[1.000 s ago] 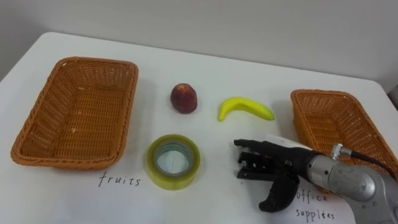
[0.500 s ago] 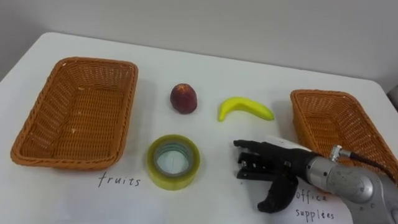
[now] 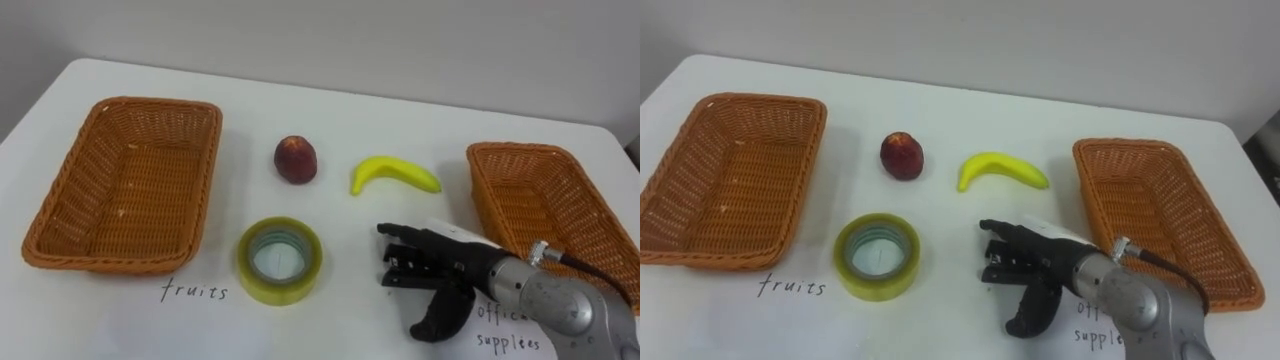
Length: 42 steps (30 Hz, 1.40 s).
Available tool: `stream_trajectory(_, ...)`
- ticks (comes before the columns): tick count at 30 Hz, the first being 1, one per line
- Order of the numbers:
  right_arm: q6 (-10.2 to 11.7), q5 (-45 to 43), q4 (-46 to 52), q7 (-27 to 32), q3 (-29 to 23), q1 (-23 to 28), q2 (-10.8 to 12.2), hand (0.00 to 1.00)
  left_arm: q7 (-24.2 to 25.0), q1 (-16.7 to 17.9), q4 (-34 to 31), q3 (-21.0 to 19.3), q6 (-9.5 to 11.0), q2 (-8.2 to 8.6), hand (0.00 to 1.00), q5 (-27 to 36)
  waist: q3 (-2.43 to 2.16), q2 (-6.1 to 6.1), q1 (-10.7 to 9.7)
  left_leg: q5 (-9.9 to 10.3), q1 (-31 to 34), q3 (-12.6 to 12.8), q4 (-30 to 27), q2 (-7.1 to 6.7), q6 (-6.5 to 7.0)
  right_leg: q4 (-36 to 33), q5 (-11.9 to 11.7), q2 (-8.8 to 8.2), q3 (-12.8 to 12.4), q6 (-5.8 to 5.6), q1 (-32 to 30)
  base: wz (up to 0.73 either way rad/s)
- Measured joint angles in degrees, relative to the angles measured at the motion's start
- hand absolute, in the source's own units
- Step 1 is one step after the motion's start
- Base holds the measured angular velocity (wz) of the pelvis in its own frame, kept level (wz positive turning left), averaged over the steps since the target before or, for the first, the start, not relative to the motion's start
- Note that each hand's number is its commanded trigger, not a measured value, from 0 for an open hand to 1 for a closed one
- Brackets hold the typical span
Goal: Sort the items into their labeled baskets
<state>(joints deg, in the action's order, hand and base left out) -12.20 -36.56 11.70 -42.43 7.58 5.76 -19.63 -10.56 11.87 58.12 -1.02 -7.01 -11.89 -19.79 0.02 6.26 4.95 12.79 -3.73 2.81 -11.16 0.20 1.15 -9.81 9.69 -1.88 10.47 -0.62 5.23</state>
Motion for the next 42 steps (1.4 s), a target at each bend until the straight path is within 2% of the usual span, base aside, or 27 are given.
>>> stream_trajectory(25,-0.2,-0.2,-2.2,2.8,0.0,0.2,0.2,0.0,1.7,0.2,-0.4,0.1,-0.2,0.22,0.0,-0.1,0.17,0.29,-0.2,0.0,-0.8,-0.5,0.4,-0.07,0.01,0.1,0.0,-0.05,0.6,-0.01,1.0,0.01)
stream_trajectory(30,0.0,-3.4,-2.7,3.4,-0.4,0.2,1.4,0.0,2.3,0.5,-0.8,0.1,-0.3,0.27,0.0,-0.1,0.16,0.28,-0.3,0.0,-1.0,-0.5,0.3,-0.07,0.01,0.1,0.0,-0.07,0.6,-0.01,1.2,0.0)
stream_trajectory(35,-0.4,-3.9,-4.3,4.2,-1.9,0.1,1.5,0.0,2.3,0.4,-0.9,0.1,-1.0,0.27,0.0,0.1,0.15,0.19,-0.6,0.0,-1.0,-0.5,0.3,-0.05,0.01,0.1,0.0,-0.07,0.7,-0.01,1.2,0.0)
stream_trajectory(36,-0.4,-3.9,-4.3,4.2,-1.9,0.1,1.5,0.1,2.3,0.4,-0.9,0.1,-1.2,0.28,0.0,0.1,0.15,0.17,-0.6,0.0,-1.0,-0.5,0.3,-0.04,0.01,0.1,0.0,-0.06,0.7,-0.02,1.2,0.0)
stream_trajectory(37,-0.4,-3.9,-4.3,4.2,-2.0,0.1,1.5,0.6,2.3,0.4,-0.9,0.1,-1.4,0.28,0.0,0.1,0.15,0.14,-0.7,0.0,-1.0,-0.5,0.3,-0.04,0.01,0.1,0.0,-0.06,0.7,-0.01,1.2,0.0)
stream_trajectory(38,-0.4,-3.9,-4.3,4.2,-2.0,0.1,1.6,0.82,2.3,0.4,-0.9,0.1,-1.5,0.28,0.0,0.1,0.14,0.12,-0.7,0.0,-1.0,-0.5,0.3,-0.04,0.01,0.1,0.0,-0.06,0.7,-0.01,1.2,0.0)
stream_trajectory(39,-0.4,-3.9,-4.3,4.2,-2.0,0.1,1.6,0.82,2.4,0.4,-0.9,0.1,-1.6,0.28,0.0,0.1,0.13,0.1,-0.7,0.0,-1.0,-0.5,0.3,-0.05,0.01,0.1,0.0,-0.06,0.7,-0.01,1.2,0.0)
stream_trajectory(40,-0.4,-3.9,-4.3,4.3,-2.0,0.1,1.6,1.0,2.4,0.4,-1.0,0.1,-1.8,0.28,0.0,0.0,0.12,0.04,-0.8,0.0,-1.0,-0.5,0.3,-0.06,0.01,0.1,0.0,-0.07,0.7,-0.01,1.2,0.0)
stream_trajectory(42,-0.4,-4.0,-4.3,5.4,-2.0,0.0,1.8,1.0,2.4,0.2,-1.0,0.1,-1.8,0.25,0.0,0.0,0.07,-0.07,-0.8,0.0,-1.0,-0.7,0.3,-0.08,0.01,0.1,0.0,-0.07,0.6,-0.01,1.2,0.0)
